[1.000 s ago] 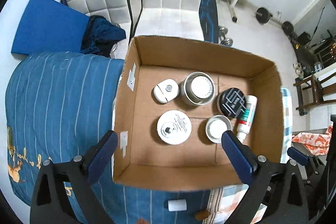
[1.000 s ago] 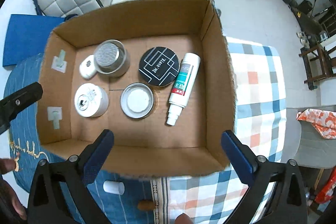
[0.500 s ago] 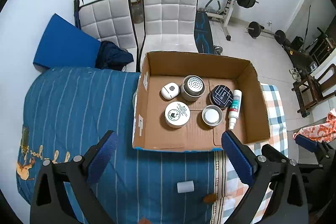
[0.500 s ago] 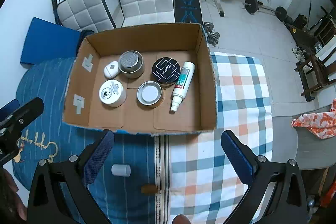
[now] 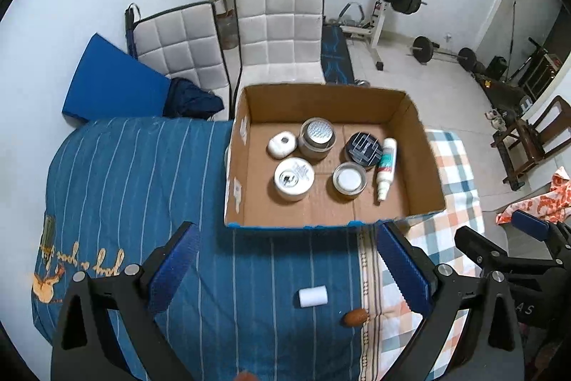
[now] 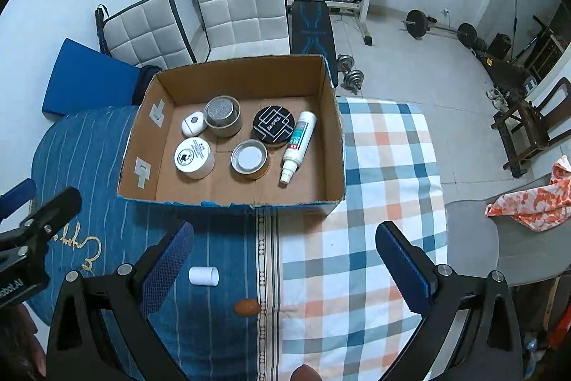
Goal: Organize rigid objects
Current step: 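Withdraw both tools from the box back toward the bed, then grasp the white cylinder with the left tool while the right tool grasps the walnut, then lift the cylinder and walnut and carry them over the box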
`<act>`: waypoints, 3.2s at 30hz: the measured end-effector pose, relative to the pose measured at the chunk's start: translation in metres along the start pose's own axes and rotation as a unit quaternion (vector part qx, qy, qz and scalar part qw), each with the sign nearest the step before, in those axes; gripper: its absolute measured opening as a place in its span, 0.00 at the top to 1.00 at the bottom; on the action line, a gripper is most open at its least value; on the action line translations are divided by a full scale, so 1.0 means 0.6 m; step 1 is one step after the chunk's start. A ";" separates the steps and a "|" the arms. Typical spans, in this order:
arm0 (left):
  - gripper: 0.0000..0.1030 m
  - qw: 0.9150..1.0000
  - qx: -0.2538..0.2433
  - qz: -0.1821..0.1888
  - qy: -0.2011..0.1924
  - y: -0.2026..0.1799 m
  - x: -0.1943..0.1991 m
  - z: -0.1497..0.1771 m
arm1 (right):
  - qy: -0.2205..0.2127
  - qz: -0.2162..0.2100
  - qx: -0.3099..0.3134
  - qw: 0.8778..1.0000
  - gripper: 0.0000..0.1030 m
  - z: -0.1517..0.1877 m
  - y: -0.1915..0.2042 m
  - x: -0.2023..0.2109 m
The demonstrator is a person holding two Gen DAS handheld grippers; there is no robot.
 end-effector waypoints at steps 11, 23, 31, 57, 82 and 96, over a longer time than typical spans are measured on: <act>0.02 0.987 0.008 -0.066 0.150 0.029 -0.167 0.188 | 0.227 -0.043 -0.054 0.972 0.01 0.223 0.005 -0.256; 0.02 0.965 0.033 -0.039 0.258 -0.006 -0.277 0.254 | 0.277 -0.045 -0.078 0.957 0.80 0.288 0.006 -0.348; 0.02 0.954 0.037 0.000 0.296 -0.075 -0.329 0.236 | 0.264 -0.047 -0.105 0.958 0.88 0.259 -0.058 -0.323; 0.61 0.953 0.029 -0.009 0.303 -0.054 -0.371 0.270 | 0.286 -0.087 -0.133 0.945 0.59 0.237 -0.065 -0.344; 0.61 0.983 0.041 0.104 0.148 -0.031 -0.105 0.055 | 0.145 -0.155 -0.061 0.975 0.59 0.072 -0.053 -0.095; 0.61 0.969 0.015 0.067 0.238 -0.082 -0.320 -0.062 | 0.169 -0.106 -0.056 0.978 0.59 -0.079 -0.059 -0.253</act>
Point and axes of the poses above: each gripper's, at about its wrist camera, not at the fingertips, and x roughly against the way its jaws point, y to its left, z to its underside, the point moved 4 cm from there along -x, roughly the way its jaws point, and after that the axes turned 8 degrees about -z, right-handed, at the moved point
